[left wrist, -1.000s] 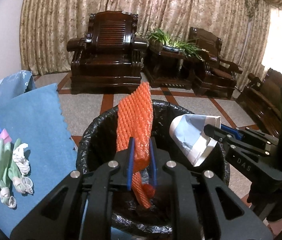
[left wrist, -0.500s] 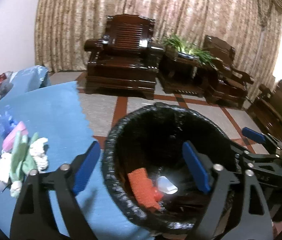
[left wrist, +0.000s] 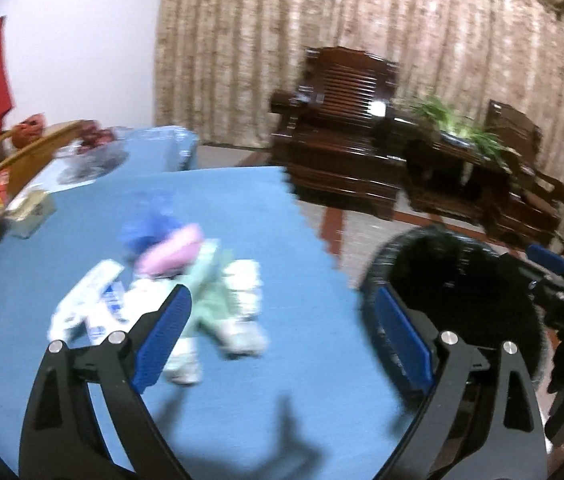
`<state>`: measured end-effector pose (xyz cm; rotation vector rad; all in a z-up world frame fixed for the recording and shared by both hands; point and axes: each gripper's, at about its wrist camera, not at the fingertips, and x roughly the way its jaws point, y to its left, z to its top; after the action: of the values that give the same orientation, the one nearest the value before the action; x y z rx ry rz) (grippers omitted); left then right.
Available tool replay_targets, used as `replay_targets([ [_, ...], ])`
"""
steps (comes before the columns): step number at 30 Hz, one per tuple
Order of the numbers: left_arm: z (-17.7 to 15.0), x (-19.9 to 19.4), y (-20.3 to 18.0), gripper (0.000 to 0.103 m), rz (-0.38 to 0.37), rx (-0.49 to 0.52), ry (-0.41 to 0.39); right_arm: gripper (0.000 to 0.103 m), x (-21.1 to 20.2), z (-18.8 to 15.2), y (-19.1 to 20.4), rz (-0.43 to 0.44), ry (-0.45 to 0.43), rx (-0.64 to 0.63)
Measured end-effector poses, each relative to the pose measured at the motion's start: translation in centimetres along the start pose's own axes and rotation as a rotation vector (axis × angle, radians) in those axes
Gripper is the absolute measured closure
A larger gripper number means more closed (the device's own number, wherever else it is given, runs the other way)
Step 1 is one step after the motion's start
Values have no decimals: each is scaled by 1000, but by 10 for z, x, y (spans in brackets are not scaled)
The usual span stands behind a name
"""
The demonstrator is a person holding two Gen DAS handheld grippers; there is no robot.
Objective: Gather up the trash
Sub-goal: 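Move both tools back to the remaining trash on the table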
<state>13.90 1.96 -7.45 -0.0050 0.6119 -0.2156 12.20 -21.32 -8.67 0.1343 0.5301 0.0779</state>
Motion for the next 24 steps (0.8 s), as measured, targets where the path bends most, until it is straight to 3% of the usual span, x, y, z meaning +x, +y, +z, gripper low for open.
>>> replay_targets([
  [9,1,-13,73,13,156,-87,-25,6,36,16,70,136,-5,-83],
  [17,-9,0,102,13,209,-114,-9,7,71,18,109,194,13,-113],
  [24,-20,17,115,13,226,-125,15,14,108,10,127,206,72,-119],
])
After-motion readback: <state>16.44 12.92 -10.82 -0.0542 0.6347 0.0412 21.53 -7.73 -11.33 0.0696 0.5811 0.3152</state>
